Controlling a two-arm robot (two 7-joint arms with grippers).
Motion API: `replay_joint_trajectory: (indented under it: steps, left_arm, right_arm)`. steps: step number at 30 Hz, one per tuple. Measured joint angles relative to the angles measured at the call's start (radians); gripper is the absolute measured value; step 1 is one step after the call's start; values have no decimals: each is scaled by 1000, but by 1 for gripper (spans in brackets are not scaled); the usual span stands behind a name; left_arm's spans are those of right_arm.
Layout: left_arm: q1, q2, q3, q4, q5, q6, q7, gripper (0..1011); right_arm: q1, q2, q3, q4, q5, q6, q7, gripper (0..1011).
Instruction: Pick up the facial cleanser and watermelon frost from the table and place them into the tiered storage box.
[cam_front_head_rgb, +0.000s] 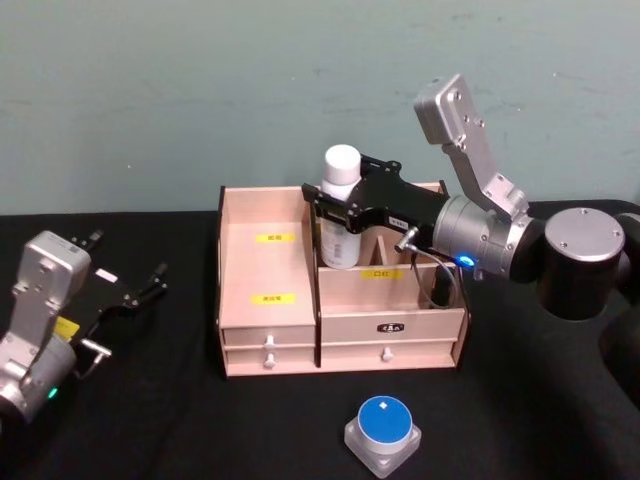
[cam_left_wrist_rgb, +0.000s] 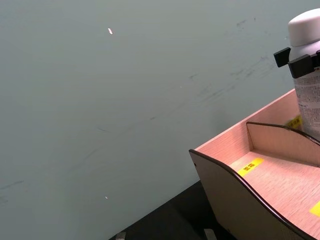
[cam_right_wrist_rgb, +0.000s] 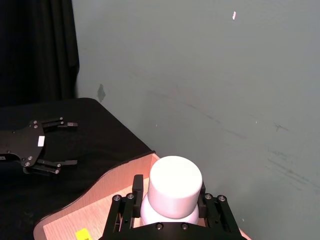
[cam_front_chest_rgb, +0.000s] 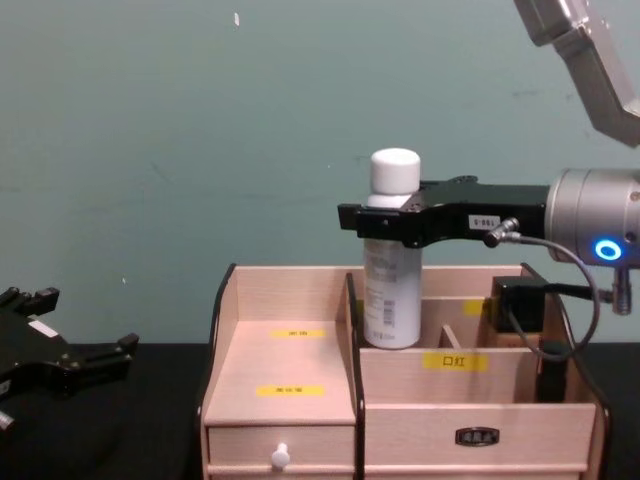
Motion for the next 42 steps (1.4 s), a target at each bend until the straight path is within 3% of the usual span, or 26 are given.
replay_joint_trajectory:
  steps: [20,42]
  left_arm:
    - [0,0,0,0,0,0,0,1010]
    - [0,0,0,0,0,0,0,1010]
  right_arm:
    - [18,0,-1,10,2,3,1,600]
    - [37,-10,-3,72,6,-21,17,600]
